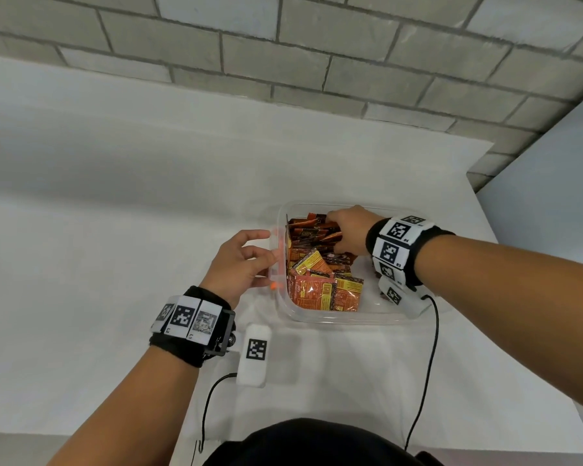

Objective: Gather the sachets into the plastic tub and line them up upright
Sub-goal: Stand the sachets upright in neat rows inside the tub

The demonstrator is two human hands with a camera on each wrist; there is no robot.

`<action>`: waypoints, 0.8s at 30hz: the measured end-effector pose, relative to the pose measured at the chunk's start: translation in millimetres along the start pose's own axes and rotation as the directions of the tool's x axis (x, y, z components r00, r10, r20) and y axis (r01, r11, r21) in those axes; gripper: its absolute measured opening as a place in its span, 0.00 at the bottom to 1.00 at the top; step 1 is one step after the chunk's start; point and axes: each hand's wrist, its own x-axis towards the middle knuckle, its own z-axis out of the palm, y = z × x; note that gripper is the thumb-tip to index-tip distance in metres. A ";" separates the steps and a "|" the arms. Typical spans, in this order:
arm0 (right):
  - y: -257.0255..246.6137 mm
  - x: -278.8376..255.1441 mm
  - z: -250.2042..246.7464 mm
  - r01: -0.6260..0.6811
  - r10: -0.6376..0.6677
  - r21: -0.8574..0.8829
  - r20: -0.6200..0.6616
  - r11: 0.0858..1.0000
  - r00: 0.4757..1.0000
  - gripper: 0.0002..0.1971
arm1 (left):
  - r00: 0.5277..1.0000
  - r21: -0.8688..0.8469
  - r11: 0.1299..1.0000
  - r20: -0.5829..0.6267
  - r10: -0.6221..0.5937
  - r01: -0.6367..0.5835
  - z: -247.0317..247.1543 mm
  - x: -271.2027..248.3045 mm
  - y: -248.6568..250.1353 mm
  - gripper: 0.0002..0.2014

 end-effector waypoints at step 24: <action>-2.7 -6.4 -0.4 0.093 -0.101 -0.198 -0.034 0.976 0.994 0.15 | 1.000 -0.019 1.000 -0.007 -0.012 0.012 1.0 -0.3 -0.9 0.15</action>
